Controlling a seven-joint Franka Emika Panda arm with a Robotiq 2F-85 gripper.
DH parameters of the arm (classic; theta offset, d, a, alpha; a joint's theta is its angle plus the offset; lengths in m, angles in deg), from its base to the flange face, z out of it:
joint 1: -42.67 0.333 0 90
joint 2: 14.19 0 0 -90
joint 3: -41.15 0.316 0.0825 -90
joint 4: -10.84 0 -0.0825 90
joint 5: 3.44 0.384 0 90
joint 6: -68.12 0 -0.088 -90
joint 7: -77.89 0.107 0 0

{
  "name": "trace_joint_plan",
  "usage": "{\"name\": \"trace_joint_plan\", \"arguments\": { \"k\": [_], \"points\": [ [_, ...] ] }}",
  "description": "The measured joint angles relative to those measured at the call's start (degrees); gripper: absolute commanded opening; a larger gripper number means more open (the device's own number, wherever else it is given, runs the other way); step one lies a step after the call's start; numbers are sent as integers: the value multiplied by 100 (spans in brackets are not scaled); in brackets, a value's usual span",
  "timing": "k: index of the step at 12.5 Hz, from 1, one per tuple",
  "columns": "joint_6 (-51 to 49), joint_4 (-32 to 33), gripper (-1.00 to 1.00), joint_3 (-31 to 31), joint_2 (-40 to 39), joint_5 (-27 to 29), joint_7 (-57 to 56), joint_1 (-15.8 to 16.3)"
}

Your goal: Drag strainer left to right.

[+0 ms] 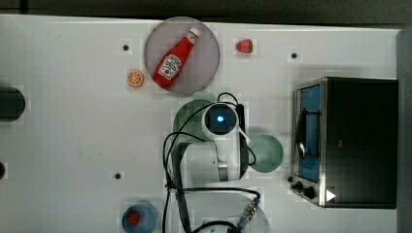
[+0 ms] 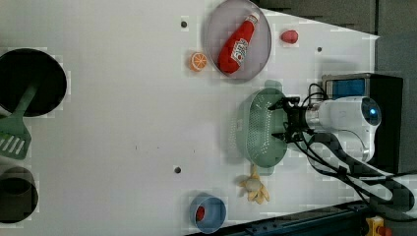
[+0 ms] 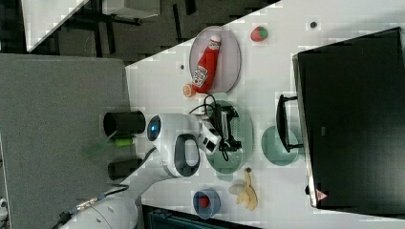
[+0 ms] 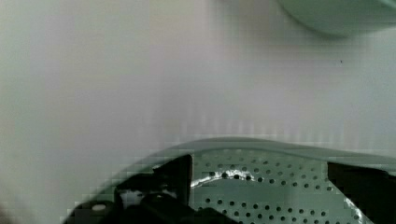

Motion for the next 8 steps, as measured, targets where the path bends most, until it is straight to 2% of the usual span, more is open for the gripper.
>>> {"name": "trace_joint_plan", "arguments": {
  "k": [5,8],
  "points": [
    [-45,0,100,-366,133,41,-104,-103],
    [-56,-112,100,-469,112,-140,-271,-104]
  ]
}}
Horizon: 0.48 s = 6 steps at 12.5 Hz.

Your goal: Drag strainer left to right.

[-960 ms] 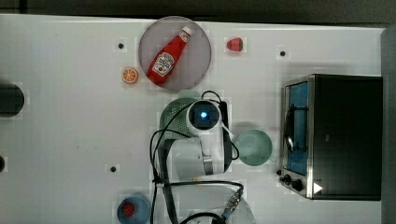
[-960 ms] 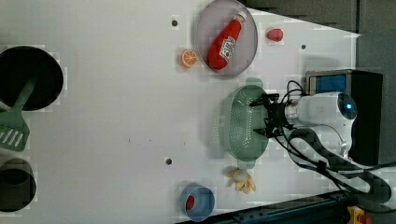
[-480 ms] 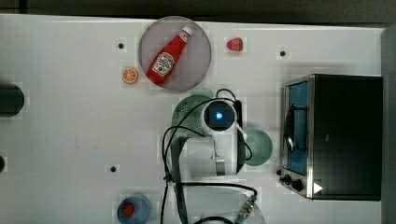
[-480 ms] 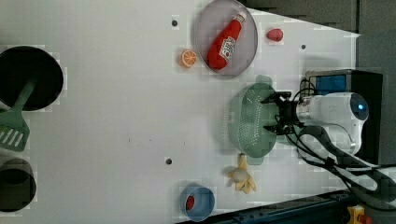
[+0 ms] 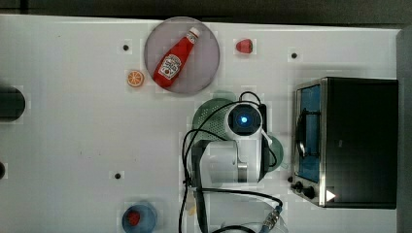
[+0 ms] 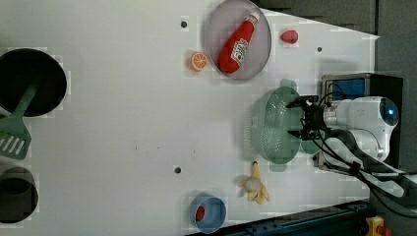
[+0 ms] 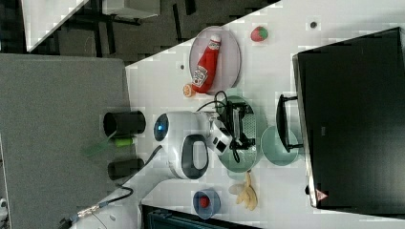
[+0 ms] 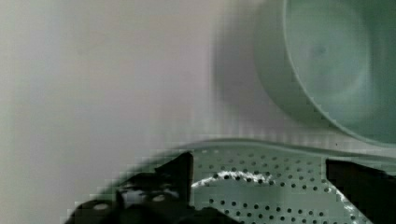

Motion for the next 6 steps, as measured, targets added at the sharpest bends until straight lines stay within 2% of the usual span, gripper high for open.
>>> {"name": "trace_joint_plan", "arguments": {
  "k": [3,6],
  "points": [
    [-431,67,100,189,291,223,-873,-132],
    [-1404,112,100,515,1197,390,-1865,-154]
  ]
}}
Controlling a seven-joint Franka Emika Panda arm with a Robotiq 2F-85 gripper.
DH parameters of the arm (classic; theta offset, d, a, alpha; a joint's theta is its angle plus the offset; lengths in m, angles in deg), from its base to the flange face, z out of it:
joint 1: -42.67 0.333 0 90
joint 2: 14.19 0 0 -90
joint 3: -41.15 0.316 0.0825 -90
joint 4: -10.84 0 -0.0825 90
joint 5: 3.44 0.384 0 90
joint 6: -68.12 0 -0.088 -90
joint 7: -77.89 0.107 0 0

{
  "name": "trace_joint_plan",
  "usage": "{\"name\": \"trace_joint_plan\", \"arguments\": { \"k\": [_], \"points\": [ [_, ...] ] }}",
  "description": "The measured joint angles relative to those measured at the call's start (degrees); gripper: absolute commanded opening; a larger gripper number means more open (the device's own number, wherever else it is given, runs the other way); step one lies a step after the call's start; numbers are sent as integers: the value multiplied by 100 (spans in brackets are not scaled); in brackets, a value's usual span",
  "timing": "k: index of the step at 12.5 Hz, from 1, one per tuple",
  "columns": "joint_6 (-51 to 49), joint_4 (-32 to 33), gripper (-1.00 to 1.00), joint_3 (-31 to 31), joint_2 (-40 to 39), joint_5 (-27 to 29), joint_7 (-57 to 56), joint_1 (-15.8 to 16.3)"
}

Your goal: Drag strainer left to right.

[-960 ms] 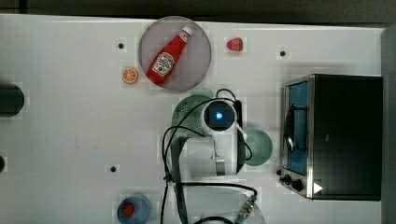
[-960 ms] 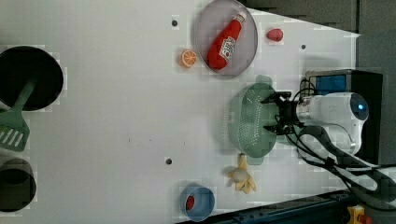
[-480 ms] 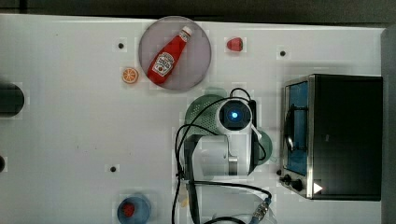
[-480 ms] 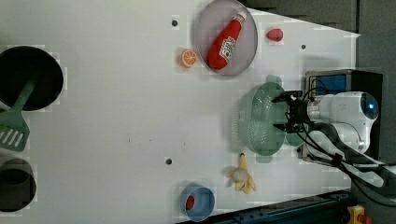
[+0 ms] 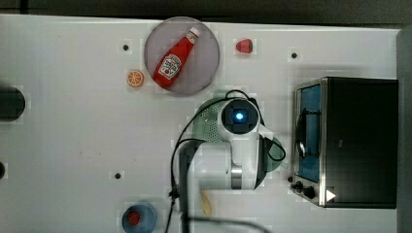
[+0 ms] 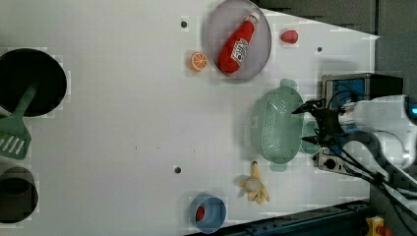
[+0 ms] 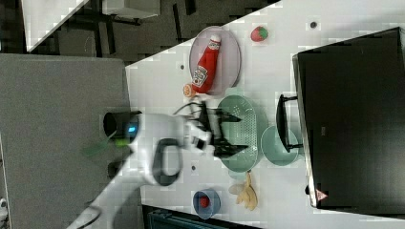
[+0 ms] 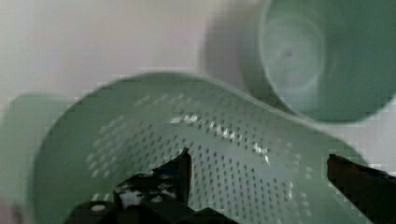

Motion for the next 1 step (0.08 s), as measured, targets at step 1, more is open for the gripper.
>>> {"name": "trace_joint_plan", "arguments": {
  "k": [1],
  "points": [
    [-450,-112,100,103,379,257,-204,47]
  ]
}}
